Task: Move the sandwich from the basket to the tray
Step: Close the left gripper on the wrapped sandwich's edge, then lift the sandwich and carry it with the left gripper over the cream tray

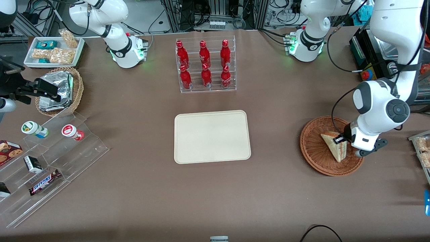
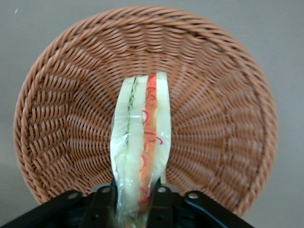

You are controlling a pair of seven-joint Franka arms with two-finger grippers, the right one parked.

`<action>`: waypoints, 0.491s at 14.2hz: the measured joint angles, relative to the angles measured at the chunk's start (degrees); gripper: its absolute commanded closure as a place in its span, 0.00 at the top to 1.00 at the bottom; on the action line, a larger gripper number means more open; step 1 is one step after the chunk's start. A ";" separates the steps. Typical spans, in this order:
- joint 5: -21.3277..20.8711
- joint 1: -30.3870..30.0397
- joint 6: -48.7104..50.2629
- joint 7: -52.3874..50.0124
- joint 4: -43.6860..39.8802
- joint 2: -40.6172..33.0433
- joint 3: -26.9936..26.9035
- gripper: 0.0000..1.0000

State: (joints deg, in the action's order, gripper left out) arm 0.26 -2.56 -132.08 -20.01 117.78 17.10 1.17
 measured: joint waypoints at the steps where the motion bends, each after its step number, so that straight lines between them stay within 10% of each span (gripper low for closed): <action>1: 0.00 1.02 2.60 2.69 -1.53 -0.24 0.32 0.06; 7: 0.12 15.14 8.16 5.46 -6.59 0.44 2.15 0.00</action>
State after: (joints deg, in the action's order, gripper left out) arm 0.38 12.58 -123.92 -14.55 111.19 17.54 3.32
